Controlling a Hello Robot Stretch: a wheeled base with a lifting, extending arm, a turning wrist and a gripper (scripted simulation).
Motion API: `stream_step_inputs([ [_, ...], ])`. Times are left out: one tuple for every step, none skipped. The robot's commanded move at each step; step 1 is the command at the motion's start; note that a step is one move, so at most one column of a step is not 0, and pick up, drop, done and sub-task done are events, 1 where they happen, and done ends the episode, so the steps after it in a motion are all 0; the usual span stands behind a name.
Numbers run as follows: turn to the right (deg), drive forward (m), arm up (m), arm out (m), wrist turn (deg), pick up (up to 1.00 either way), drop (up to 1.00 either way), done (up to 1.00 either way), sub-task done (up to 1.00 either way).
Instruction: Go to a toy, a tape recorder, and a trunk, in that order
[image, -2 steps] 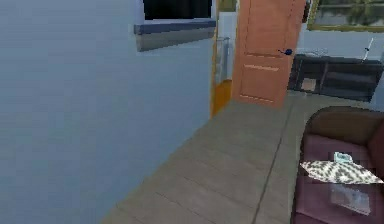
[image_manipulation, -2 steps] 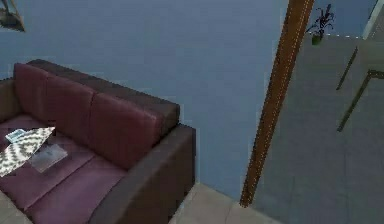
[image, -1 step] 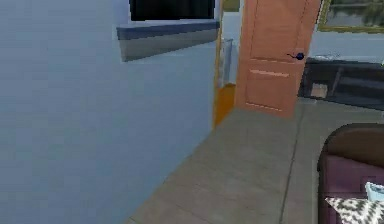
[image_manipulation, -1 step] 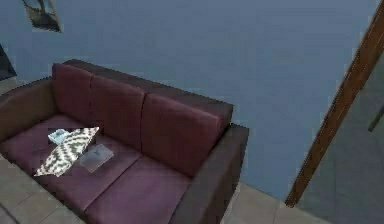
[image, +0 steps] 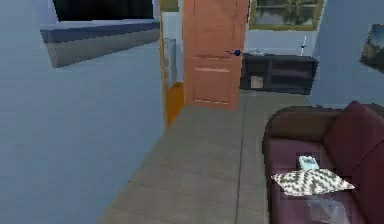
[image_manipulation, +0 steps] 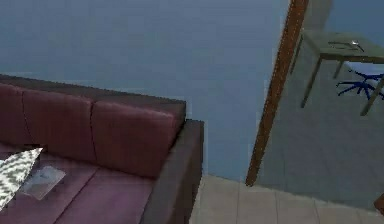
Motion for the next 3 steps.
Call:
stream_step_inputs([
  [0.0,1.00,0.00,0.00,0.0,0.00,0.00,0.00,0.00],
  [0.0,1.00,0.00,0.00,0.0,0.00,0.00,0.00,0.00],
  [3.0,0.00,0.00,0.00,0.0,0.00,0.00,0.00,0.00],
])
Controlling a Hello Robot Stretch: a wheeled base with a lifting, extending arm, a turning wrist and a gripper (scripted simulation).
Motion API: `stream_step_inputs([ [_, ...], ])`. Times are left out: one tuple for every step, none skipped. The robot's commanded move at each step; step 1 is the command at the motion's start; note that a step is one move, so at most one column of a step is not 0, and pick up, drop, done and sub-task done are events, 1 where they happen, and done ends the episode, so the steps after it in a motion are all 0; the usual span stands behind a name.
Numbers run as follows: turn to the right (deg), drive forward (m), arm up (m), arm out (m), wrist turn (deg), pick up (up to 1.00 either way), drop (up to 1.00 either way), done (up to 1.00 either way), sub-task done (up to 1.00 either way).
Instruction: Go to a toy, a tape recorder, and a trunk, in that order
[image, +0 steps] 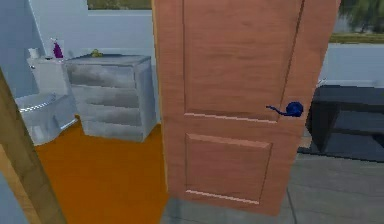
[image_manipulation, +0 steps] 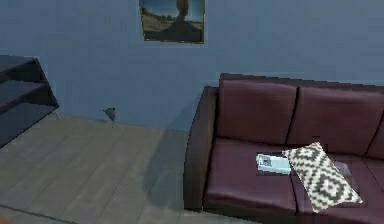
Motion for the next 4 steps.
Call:
stream_step_inputs([
  [0.0,0.35,0.00,0.00,0.0,0.00,0.00,0.00,0.00],
  [-6.0,0.00,0.00,0.00,0.0,0.00,0.00,0.00,0.00],
  [0.0,0.45,0.00,0.00,0.0,0.00,0.00,0.00,0.00],
  [-30.0,0.00,0.00,0.00,0.0,0.00,0.00,0.00,0.00],
])
